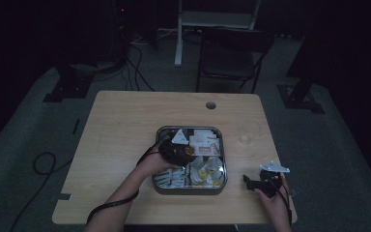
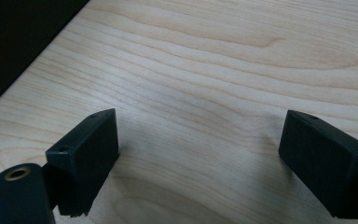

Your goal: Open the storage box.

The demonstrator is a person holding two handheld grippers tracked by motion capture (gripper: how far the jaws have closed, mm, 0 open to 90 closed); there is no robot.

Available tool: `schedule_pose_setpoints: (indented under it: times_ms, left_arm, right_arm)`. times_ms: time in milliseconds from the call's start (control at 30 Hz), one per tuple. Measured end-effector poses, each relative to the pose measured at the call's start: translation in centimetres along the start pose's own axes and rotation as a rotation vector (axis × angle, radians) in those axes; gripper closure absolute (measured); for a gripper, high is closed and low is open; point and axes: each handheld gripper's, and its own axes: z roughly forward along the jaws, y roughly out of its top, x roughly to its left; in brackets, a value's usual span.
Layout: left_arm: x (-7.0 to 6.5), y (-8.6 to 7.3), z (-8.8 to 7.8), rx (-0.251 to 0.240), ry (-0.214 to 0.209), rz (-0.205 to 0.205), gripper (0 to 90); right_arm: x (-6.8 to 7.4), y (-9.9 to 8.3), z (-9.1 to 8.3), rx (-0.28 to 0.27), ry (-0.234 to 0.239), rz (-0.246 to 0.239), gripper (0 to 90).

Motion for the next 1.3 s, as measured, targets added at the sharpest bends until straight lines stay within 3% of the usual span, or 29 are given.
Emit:
schedule_pose_setpoints:
  times_ms: [333,633,867,1300]
  left_arm:
    - [0.0,0.4,0.4,-0.015,0.01,0.007,58.5]
    - [-0.3,0.4,0.4,-0.026,0.029,-0.002,59.6]
    - [-0.2,0.8,0.2,0.0,0.024,-0.001,59.7]
    - [-0.3,2.1,-1.9,-0.027,0.029,0.003,59.8]
  right_arm:
    - [0.0,0.0,0.0,0.0,0.0,0.0,11.5]
    - [0.0,0.0,0.0,0.0,0.0,0.0,11.5]
    - [0.0,0.0,0.0,0.0,0.0,0.001,11.5]
    - [0.0,0.0,0.0,0.001,0.0,0.002,11.6]
